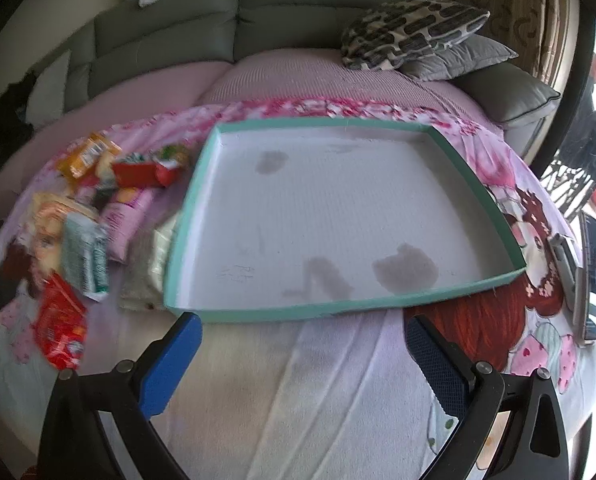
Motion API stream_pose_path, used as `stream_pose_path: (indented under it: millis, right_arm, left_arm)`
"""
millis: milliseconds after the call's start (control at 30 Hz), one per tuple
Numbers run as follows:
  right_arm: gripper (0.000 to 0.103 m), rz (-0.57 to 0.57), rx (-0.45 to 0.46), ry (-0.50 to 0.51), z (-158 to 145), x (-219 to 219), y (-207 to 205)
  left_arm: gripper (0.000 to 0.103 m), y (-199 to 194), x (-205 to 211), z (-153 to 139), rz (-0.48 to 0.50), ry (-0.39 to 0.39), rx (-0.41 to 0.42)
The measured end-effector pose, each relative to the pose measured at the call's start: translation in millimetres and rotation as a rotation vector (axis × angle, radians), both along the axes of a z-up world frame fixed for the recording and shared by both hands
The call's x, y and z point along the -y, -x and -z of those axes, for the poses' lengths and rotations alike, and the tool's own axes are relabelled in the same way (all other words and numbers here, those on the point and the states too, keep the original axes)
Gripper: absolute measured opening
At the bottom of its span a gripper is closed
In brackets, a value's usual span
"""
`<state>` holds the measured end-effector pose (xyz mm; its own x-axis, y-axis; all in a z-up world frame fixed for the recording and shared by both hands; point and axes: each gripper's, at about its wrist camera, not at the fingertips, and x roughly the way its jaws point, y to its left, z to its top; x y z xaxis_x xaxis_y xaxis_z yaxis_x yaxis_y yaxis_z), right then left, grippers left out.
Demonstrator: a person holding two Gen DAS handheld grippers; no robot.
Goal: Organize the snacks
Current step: 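Grasp the red Kisses bag with the left gripper while the right grasps the green-white packet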
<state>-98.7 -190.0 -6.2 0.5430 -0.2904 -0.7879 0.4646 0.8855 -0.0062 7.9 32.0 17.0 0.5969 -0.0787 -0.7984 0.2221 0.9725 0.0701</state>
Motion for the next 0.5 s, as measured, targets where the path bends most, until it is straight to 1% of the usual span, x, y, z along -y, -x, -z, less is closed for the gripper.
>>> stream_pose_path:
  millis: [67, 133, 200, 333, 400, 500]
  right_arm:
    - [0.103, -0.027, 0.056, -0.041, -8.3, -5.3, -0.7]
    - [0.103, -0.067, 0.08, -0.056, -12.2, -14.5, -4.8]
    - [0.103, -0.119, 0.078, -0.069, -12.6, -28.2, -12.5]
    - [0.103, -0.201, 0.071, -0.133, -6.7, -51.6, -27.0]
    - [0.103, -0.205, 0.056, -0.164, -2.5, -56.4, -33.3]
    - [0.103, -0.176, 0.041, -0.157, -1.8, -56.6, -41.7]
  left_arm:
    - [0.103, -1.6, -4.4, -2.3, -0.004, 0.029, 0.002]
    - [0.103, -3.6, -11.0, -4.5, -0.011, 0.059, 0.009]
    - [0.103, -6.2, -19.0, -5.0, -0.035, 0.077, 0.006]
    - [0.103, -12.3, -31.5, 0.8, -0.076, 0.069, -0.024]
    - [0.103, -14.3, -38.1, 5.5, -0.078, 0.078, -0.047]
    - [0.103, -16.7, -42.1, 13.2, -0.065, 0.094, -0.079]
